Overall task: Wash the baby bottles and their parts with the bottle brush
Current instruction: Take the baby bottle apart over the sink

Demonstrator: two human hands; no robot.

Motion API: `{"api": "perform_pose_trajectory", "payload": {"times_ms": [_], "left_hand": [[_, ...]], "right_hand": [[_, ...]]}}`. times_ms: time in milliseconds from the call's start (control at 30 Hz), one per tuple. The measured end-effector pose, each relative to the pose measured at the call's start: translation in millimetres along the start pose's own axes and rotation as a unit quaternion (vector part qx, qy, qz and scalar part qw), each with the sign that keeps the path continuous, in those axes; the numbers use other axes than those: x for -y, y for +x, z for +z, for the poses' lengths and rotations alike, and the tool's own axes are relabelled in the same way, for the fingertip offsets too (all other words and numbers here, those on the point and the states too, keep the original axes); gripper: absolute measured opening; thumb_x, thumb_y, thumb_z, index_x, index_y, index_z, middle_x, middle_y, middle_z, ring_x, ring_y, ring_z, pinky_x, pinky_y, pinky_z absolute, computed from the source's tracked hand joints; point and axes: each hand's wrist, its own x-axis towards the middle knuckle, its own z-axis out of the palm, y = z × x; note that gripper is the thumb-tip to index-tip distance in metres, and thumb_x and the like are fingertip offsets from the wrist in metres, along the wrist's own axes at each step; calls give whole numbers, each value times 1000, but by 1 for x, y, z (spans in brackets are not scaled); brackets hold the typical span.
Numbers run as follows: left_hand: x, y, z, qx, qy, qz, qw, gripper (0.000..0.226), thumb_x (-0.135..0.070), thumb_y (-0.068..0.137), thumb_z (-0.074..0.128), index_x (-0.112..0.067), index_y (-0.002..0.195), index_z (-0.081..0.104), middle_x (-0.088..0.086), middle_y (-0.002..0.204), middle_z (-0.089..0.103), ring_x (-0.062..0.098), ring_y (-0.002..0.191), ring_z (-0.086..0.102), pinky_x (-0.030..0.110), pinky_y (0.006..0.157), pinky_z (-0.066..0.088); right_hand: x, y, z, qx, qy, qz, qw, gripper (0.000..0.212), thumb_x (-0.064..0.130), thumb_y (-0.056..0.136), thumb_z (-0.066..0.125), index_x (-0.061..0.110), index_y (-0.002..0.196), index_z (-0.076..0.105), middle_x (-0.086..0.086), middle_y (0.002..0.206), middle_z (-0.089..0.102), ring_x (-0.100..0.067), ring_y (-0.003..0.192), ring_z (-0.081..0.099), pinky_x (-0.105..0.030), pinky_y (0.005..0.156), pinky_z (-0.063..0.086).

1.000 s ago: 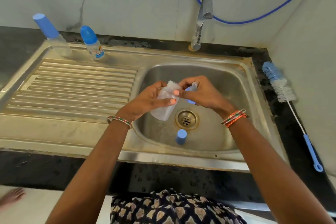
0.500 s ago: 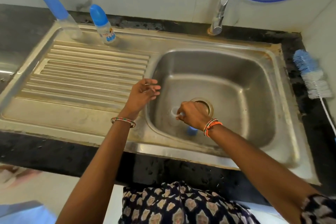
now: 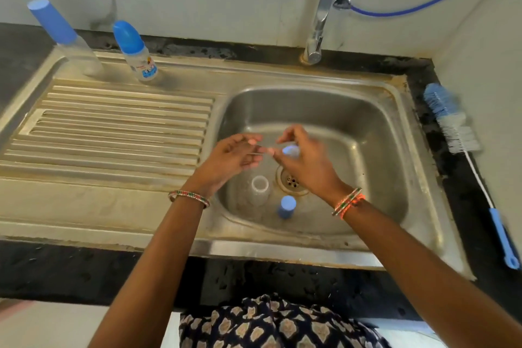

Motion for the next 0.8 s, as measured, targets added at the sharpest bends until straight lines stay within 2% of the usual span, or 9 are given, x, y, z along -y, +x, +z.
{"api": "perform_pose_trajectory", "payload": {"times_ms": [67,133,200,267,333,500,600,700,800], "left_hand": [[-15,2,18,104,-37,-45,993,32,-32,97,43,-17,123,55,14,110,67,25,103,66,32,90,54],[-31,3,36,167,-127,-58,976,41,-39,94,41,-18,128,51,17,112,65,26,102,66,35,91,53],[-43,5,47,163,-196,-39,966,42,-30,97,39,-8,131,49,17,112,63,21,94,67,33,88,55],[-51,8,48,150,-215,-8,965,44,-21,97,41,0,135,45,14,114,64,18,93,67,30,84,56],[-57,8,44,143,-211,18,967,46,-21,91,48,-1,133,48,10,112,67,17,94,68,29,83,56],[-69,-1,35,124,-65,66,988,45,-37,81,49,-14,119,54,0,99,71,13,93,68,30,74,57],[-77,-4,33,109,-61,86,988,34,-35,80,50,-15,105,59,0,97,69,10,89,66,28,74,57],[-83,-5,28,97,-77,110,986,41,-31,80,58,-5,112,57,9,104,68,15,90,67,26,75,57],[-90,-9,27,98,-96,139,981,50,-32,69,76,-9,110,59,7,102,70,18,90,68,27,76,56]], "right_hand": [[27,12,-18,-64,56,19,996,29,29,85,70,10,85,49,-3,78,65,-4,70,60,-18,63,45],[45,22,-31,-74,104,7,992,29,29,87,66,9,81,46,2,76,63,4,78,63,-17,64,47],[55,27,-38,-76,131,-18,988,30,34,86,65,9,82,49,4,89,63,2,94,61,-21,77,48],[59,28,-44,-90,80,-53,991,32,45,82,61,14,85,55,2,101,59,-11,104,55,-20,88,42],[64,25,-53,-101,24,-67,992,27,47,79,64,22,89,60,4,104,54,-13,104,49,-12,87,37],[82,15,-71,-120,25,-137,983,22,2,78,69,12,98,70,2,100,61,-8,89,61,-19,74,52],[90,14,-74,-109,9,-143,984,20,2,80,67,10,98,71,2,95,66,-7,86,64,-20,76,54],[98,12,-78,-99,27,-121,987,20,4,82,68,11,100,71,1,94,69,-8,87,66,-23,78,56],[106,11,-79,-109,56,-105,987,20,4,82,69,12,101,71,1,95,70,-6,87,67,-23,78,56]]}}
